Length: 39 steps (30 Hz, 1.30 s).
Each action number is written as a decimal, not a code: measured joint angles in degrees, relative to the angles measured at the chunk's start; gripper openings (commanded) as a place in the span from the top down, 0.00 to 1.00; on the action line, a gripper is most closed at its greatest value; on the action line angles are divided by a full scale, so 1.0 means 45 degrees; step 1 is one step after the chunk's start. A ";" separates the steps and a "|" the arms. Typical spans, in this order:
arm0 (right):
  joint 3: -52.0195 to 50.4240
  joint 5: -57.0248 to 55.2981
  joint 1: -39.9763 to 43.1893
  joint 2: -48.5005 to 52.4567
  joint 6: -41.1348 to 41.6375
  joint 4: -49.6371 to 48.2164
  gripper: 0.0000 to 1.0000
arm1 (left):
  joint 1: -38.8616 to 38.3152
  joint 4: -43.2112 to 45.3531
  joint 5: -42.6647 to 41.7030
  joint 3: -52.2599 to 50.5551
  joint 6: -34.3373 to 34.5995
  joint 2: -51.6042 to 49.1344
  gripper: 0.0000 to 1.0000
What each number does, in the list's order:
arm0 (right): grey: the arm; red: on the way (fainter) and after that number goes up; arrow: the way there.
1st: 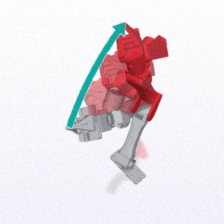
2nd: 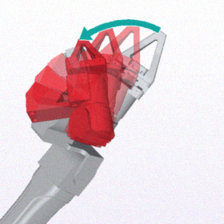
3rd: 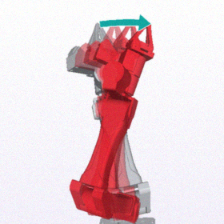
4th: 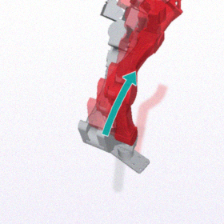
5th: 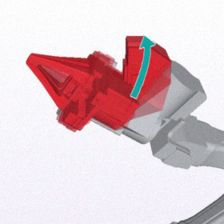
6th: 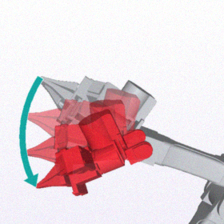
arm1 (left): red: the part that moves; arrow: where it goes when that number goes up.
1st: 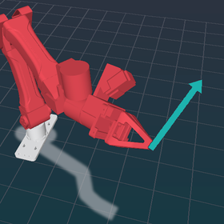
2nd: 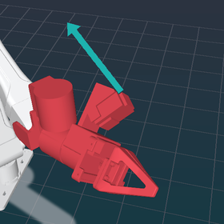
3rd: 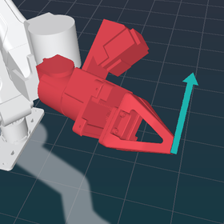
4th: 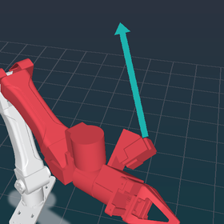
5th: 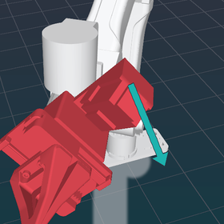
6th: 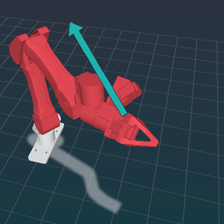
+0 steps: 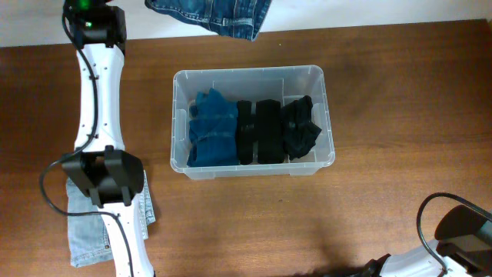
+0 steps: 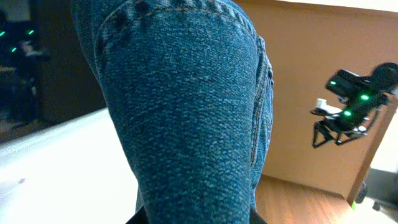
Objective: Pack container
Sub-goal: 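Lift the dark-blue jeans with the left gripper and carry them right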
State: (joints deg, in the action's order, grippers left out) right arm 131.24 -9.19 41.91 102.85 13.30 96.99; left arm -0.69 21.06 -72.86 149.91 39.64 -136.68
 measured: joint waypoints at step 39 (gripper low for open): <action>0.0000 -0.0044 0.0000 0.0000 0.0005 0.0000 0.02 | -0.0826 -1.3726 1.0894 0.0277 -0.5071 0.4512 0.99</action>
State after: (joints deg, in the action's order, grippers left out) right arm 131.24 -9.39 41.91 102.85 13.32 96.99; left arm -4.40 -40.71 -23.83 151.15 16.82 -116.38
